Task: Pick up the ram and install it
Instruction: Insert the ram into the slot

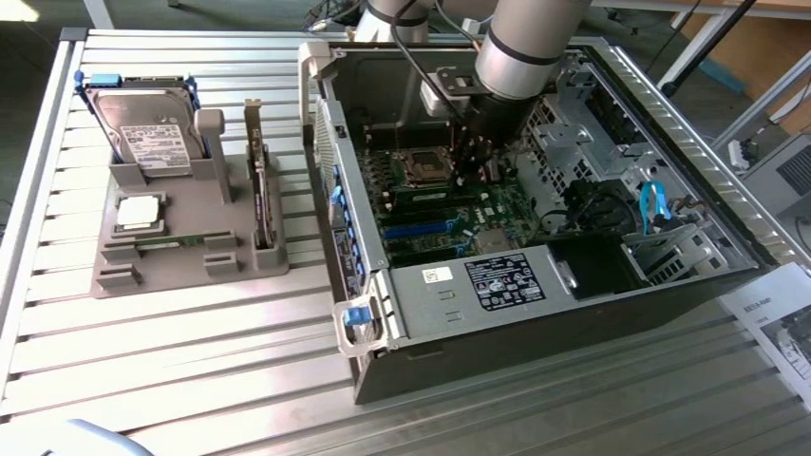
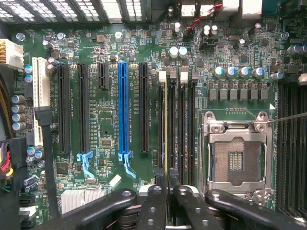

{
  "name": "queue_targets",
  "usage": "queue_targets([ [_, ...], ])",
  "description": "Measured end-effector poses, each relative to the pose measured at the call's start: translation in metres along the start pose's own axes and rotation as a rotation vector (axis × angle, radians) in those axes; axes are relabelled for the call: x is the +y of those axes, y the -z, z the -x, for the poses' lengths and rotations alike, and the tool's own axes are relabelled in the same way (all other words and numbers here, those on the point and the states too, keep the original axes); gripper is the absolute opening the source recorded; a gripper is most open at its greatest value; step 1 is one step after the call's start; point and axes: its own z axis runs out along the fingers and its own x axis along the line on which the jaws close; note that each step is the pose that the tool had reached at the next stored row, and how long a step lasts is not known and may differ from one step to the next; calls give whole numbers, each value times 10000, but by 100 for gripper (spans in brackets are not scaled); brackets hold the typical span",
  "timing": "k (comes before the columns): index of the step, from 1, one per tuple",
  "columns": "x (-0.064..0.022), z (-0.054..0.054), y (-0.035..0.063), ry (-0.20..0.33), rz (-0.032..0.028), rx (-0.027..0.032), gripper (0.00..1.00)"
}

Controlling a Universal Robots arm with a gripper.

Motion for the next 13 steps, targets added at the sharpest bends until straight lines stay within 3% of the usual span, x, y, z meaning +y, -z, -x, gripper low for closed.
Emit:
queue_targets([
  [13, 1, -7, 73, 1, 2, 5, 12],
])
